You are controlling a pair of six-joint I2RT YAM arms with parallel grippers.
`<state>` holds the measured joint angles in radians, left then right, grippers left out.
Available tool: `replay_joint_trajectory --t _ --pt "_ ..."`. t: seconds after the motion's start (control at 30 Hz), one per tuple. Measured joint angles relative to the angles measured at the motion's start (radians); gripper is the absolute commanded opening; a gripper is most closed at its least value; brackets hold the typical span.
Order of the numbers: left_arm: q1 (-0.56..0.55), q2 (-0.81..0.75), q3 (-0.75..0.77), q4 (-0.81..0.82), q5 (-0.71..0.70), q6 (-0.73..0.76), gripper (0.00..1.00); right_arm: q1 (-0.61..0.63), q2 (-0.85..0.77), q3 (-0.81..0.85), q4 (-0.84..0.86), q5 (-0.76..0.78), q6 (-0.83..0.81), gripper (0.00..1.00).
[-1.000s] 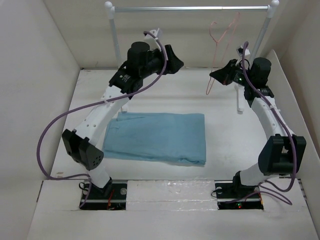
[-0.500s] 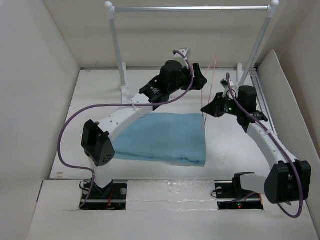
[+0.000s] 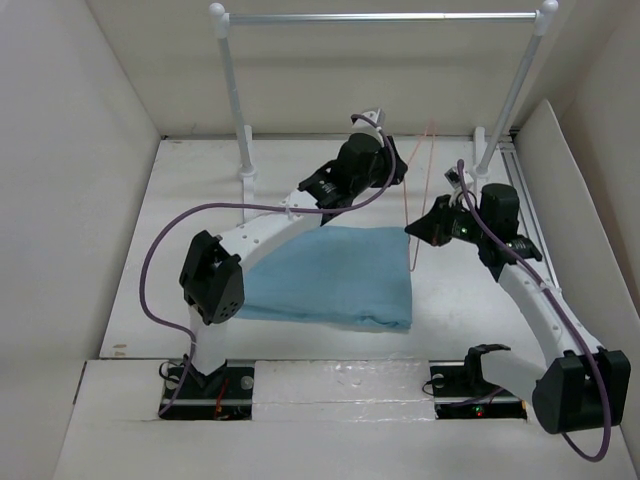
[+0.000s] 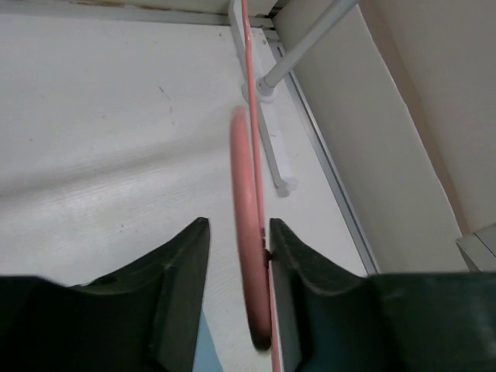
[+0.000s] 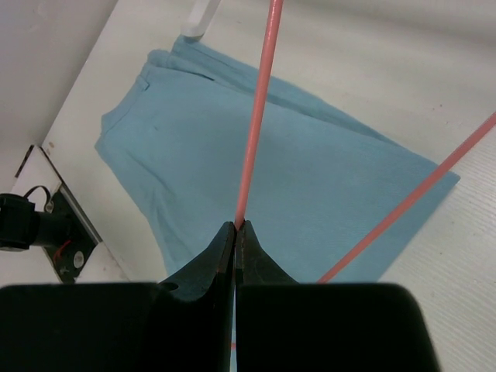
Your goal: Place the trousers on the hanger
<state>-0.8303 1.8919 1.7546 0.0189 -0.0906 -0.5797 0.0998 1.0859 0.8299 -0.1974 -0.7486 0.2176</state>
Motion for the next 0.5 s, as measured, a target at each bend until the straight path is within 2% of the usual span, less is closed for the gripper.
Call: replay_joint_trajectory --t 0.13,0.17,0.2,0.23,0.37,0.47,0.5 --pt "-0.003 0.031 0.001 -0.006 -0.002 -0.017 0.21 0.007 -0.014 -0.012 -0.026 0.018 -0.005 0.00" --pt "-0.004 0.033 0.001 -0.007 -0.005 -0.021 0.16 0.008 -0.018 -0.012 -0.037 0.024 -0.008 0.00" --pt "-0.005 0.033 0.001 -0.006 -0.008 -0.027 0.04 0.010 -0.021 -0.014 -0.043 0.029 -0.011 0.00" --pt "-0.006 0.033 0.001 -0.003 -0.009 -0.034 0.00 0.013 -0.028 -0.019 -0.048 0.036 -0.013 0.00" --pt "-0.013 0.033 -0.001 0.003 0.000 -0.060 0.00 0.021 -0.069 -0.044 -0.063 0.063 -0.020 0.00" --pt "-0.019 0.023 -0.044 0.037 0.006 -0.085 0.00 0.021 -0.101 -0.053 -0.108 0.095 -0.036 0.39" --pt "-0.019 0.012 -0.076 0.049 0.008 -0.097 0.00 0.019 -0.111 -0.052 -0.134 0.106 -0.048 0.62"
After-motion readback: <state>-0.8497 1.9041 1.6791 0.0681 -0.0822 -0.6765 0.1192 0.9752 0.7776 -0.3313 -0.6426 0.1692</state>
